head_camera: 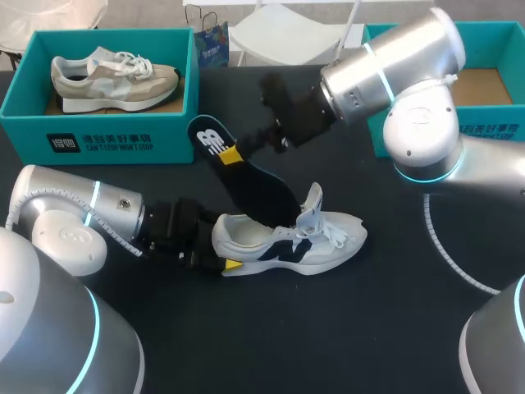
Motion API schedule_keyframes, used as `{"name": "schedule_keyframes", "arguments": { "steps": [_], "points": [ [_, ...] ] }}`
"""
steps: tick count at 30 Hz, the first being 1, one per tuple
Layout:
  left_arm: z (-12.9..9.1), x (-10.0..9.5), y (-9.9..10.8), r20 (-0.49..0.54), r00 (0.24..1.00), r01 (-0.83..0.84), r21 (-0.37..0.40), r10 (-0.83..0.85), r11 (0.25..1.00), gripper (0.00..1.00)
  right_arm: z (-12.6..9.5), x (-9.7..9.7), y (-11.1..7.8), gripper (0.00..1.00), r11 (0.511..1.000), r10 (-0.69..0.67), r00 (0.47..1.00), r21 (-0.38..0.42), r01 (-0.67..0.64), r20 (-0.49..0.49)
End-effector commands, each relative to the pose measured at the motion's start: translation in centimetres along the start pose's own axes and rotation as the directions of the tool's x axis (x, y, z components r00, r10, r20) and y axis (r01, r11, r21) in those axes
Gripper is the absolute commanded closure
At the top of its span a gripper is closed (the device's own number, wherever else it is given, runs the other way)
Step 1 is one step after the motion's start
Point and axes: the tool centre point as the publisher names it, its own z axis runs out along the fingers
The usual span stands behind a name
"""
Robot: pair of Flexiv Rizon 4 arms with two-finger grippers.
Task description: Take the shoe out of the shoebox, open the shoe tongue, remove and reinsert the insole, then place the shoe into the shoebox
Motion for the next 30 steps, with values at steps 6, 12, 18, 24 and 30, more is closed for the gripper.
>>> {"name": "schedule_keyframes", "arguments": {
  "steps": [6, 12, 18, 24, 30],
  "points": [
    [0.2, 0.1, 0.3, -0.001, 1.0, 0.0, -0.002, 0.0, 1.0, 1.0, 0.1, 0.1, 0.0, 1.0, 1.0, 0.001, 1.0, 0.002, -0.001, 0.005],
    [0.2, 0.1, 0.3, -0.001, 1.0, 0.0, -0.002, 0.0, 1.0, 1.0, -0.1, 0.4, -0.2, 1.0, 0.997, 0.053, 0.999, -0.047, -0.053, 0.0],
    [0.2, 0.1, 0.3, -0.001, 1.0, 0.0, -0.002, 0.0, 1.0, 1.0, -0.9, 0.3, 2.9, 1.0, 0.967, 0.179, 0.983, -0.177, -0.184, -0.046],
    [0.2, 0.1, 0.3, -0.001, 1.0, 0.0, -0.002, 0.0, 1.0, 1.0, -2.1, 0.3, 6.0, 1.0, 0.946, 0.249, 0.966, -0.195, -0.259, -0.072],
    [0.2, 0.1, 0.3, -0.001, 1.0, 0.0, -0.002, 0.0, 1.0, 1.0, -5.7, 1.2, 9.6, 1.0, 0.904, 0.349, 0.932, -0.227, -0.362, -0.096]
  ]
}}
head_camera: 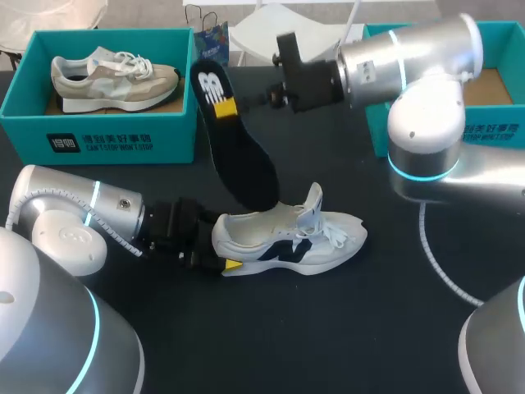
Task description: Take the shoe out of the shoebox, open the shoe tongue, remove and reinsert the insole, then place the shoe into the shoebox
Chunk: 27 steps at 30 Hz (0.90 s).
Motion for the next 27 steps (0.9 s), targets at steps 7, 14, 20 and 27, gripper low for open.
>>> {"name": "schedule_keyframes", "arguments": {
  "steps": [7, 14, 20, 27],
  "points": [
    [0.2, 0.1, 0.3, -0.001, 1.0, 0.0, -0.002, 0.0, 1.0, 1.0, -5.4, 4.4, 3.8, 1.0, 0.991, 0.113, 0.993, -0.076, -0.111, 0.032],
    [0.2, 0.1, 0.3, -0.001, 1.0, 0.0, -0.002, 0.0, 1.0, 1.0, -7.8, 7.5, 3.3, 1.0, 0.982, 0.156, 0.986, -0.119, -0.147, 0.064],
    [0.2, 0.1, 0.3, -0.001, 1.0, 0.0, -0.002, 0.0, 1.0, 1.0, -8.9, 9.0, 1.3, 1.0, 0.975, 0.165, 0.976, -0.174, -0.139, 0.145],
    [0.2, 0.1, 0.3, -0.001, 1.0, 0.0, -0.002, 0.0, 1.0, 1.0, -8.9, 9.0, 1.3, 1.0, 0.975, 0.165, 0.976, -0.174, -0.139, 0.145]
  ]
}}
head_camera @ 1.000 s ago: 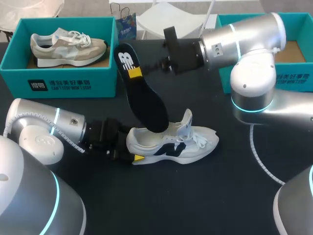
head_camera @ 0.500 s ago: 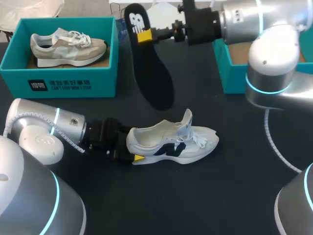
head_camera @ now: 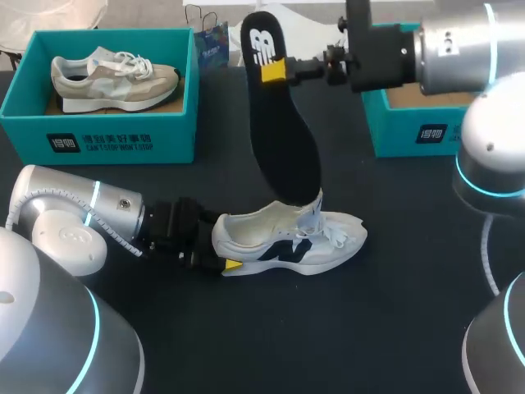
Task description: Take the shoe out of the shoebox, open the shoe tongue, remove and reinsert the insole, then place the shoe into the shoebox
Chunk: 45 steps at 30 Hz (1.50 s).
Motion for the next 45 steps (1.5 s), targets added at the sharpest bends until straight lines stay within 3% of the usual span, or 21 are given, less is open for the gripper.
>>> {"name": "schedule_keyframes", "arguments": {
  "steps": [1, 14, 19, 22, 27, 33, 40, 45],
  "points": [
    [0.2, 0.1, 0.3, -0.001, 1.0, 0.0, -0.002, 0.0, 1.0, 1.0, -0.2, 0.2, -0.4, 1.0, 1.0, 0.002, 1.0, -0.008, -0.002, 0.01],
    [0.2, 0.1, 0.3, -0.001, 1.0, 0.0, -0.002, 0.0, 1.0, 1.0, -0.2, 0.2, -0.4, 1.0, 1.0, 0.002, 1.0, -0.008, -0.002, 0.01],
    [0.2, 0.1, 0.3, -0.001, 1.0, 0.0, -0.002, 0.0, 1.0, 1.0, -1.9, 0.2, 0.7, 1.0, 0.998, 0.043, 0.999, -0.035, -0.043, 0.025],
    [0.2, 0.1, 0.3, -0.001, 1.0, 0.0, -0.002, 0.0, 1.0, 1.0, -3.8, 0.7, 1.2, 1.0, 0.997, 0.069, 0.997, -0.028, -0.068, 0.04],
    [0.2, 0.1, 0.3, -0.001, 1.0, 0.0, -0.002, 0.0, 1.0, 1.0, -6.3, 2.3, 1.6, 1.0, 0.994, 0.081, 0.997, -0.08, -0.08, 0.004],
    [0.2, 0.1, 0.3, -0.001, 1.0, 0.0, -0.002, 0.0, 1.0, 1.0, -7.9, 4.4, 0.9, 1.0, 0.995, 0.068, 0.998, -0.076, -0.068, 0.002],
    [0.2, 0.1, 0.3, -0.001, 1.0, 0.0, -0.002, 0.0, 1.0, 1.0, -7.3, 5.9, -0.3, 1.0, 0.998, 0.052, 0.998, -0.016, -0.052, -0.037],
    [0.2, 0.1, 0.3, -0.001, 1.0, 0.0, -0.002, 0.0, 1.0, 1.0, -7.4, 6.8, -1.8, 1.0, 0.999, 0.043, 0.997, -0.016, -0.044, -0.069]
  ]
}}
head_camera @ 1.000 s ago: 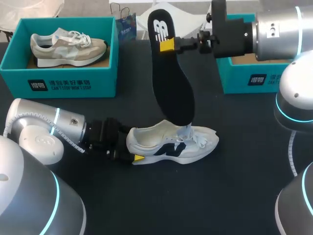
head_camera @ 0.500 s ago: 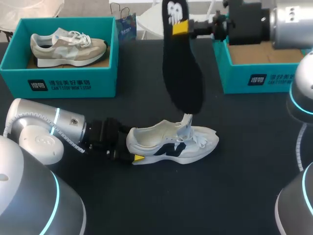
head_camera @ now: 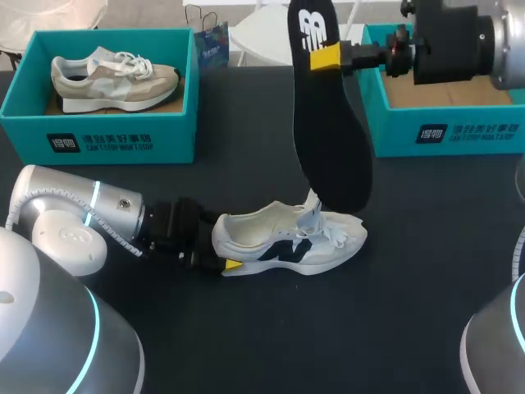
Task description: Take the shoe out of the shoebox, open the shoe tongue, remove and reinsert the insole, then place the shoe into the shoebox
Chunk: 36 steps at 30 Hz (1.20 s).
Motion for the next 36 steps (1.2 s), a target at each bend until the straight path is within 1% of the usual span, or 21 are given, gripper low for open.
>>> {"name": "schedule_keyframes", "arguments": {
  "steps": [1, 7, 10, 13, 21, 22, 25, 27, 36],
  "points": [
    [0.2, 0.1, 0.2, -0.001, 1.0, 0.0, -0.002, 0.0, 1.0, 1.0, 0.0, 0.0, -1.2, 1.0, 1.0, 0.003, 1.0, -0.019, -0.003, -0.017],
    [0.2, 0.1, 0.2, -0.001, 1.0, 0.0, -0.002, 0.0, 1.0, 1.0, -0.2, 0.4, -3.0, 1.0, 0.999, 0.002, 1.0, -0.052, -0.002, -0.002],
    [0.2, 0.1, 0.2, -0.001, 1.0, 0.0, -0.002, 0.0, 1.0, 1.0, -0.4, 0.3, -3.9, 1.0, 0.998, 0.011, 1.0, -0.059, -0.01, 0.009],
    [0.2, 0.1, 0.2, -0.001, 1.0, 0.0, -0.002, 0.0, 1.0, 1.0, -0.3, 0.1, -4.3, 1.0, 0.998, 0.029, 1.0, -0.056, -0.029, 0.001],
    [0.2, 0.1, 0.2, -0.001, 1.0, 0.0, -0.002, 0.0, 1.0, 1.0, -0.4, 0.4, -4.9, 1.0, 0.998, 0.045, 0.998, -0.045, -0.047, -0.053],
    [0.2, 0.1, 0.2, -0.001, 1.0, 0.0, -0.002, 0.0, 1.0, 1.0, -0.5, 0.5, -5.0, 1.0, 0.999, 0.044, 0.997, -0.027, -0.046, -0.07],
    [0.2, 0.1, 0.2, -0.001, 1.0, 0.0, -0.002, 0.0, 1.0, 1.0, -0.4, 0.6, -4.9, 1.0, 0.999, 0.048, 0.996, -0.011, -0.049, -0.077],
    [0.2, 0.1, 0.2, -0.001, 1.0, 0.0, -0.002, 0.0, 1.0, 1.0, -0.3, 0.6, -4.7, 1.0, 0.998, 0.05, 0.996, -0.021, -0.051, -0.078],
    [0.2, 0.1, 0.2, -0.001, 1.0, 0.0, -0.002, 0.0, 1.0, 1.0, -0.3, 0.6, -4.7, 1.0, 0.998, 0.05, 0.996, -0.021, -0.051, -0.078]
  ]
}}
